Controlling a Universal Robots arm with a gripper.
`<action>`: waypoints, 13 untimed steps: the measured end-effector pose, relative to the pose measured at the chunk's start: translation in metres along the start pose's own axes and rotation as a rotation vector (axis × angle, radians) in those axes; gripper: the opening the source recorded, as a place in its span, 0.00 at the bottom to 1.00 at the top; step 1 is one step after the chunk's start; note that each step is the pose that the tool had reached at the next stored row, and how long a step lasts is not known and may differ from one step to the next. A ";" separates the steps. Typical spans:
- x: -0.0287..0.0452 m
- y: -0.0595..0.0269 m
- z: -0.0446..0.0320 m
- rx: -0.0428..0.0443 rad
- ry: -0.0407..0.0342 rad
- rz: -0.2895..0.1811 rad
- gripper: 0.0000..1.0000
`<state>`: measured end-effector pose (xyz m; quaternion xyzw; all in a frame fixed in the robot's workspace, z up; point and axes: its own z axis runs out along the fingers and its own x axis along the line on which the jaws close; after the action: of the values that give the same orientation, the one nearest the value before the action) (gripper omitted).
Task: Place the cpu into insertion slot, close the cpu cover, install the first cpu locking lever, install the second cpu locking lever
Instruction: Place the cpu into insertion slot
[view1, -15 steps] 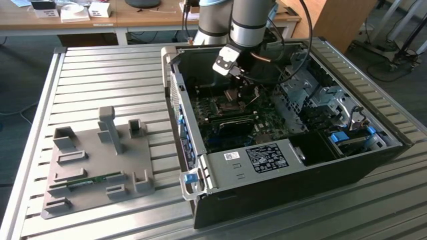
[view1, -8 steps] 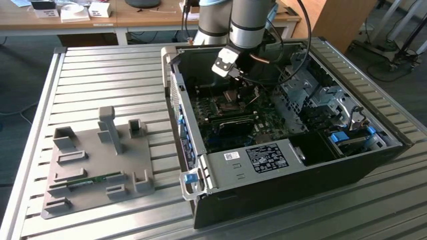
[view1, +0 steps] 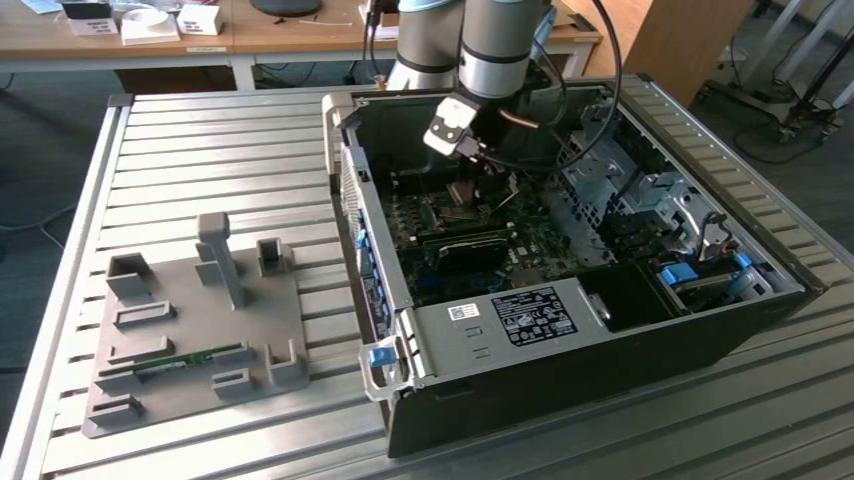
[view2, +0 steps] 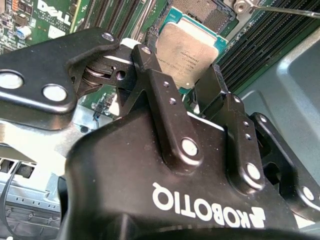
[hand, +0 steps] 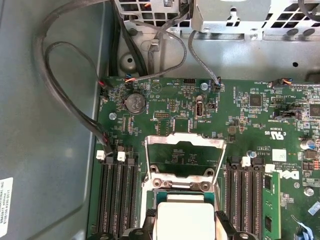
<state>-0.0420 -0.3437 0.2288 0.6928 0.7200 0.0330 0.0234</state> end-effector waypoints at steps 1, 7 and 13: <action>0.0000 0.0000 0.0006 -0.0001 0.0001 0.000 0.54; -0.0001 -0.0002 0.0025 0.0001 -0.0003 0.001 0.54; 0.0001 -0.0011 0.0027 -0.0001 -0.0001 0.001 0.54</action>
<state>-0.0429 -0.3436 0.2261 0.6932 0.7196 0.0330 0.0234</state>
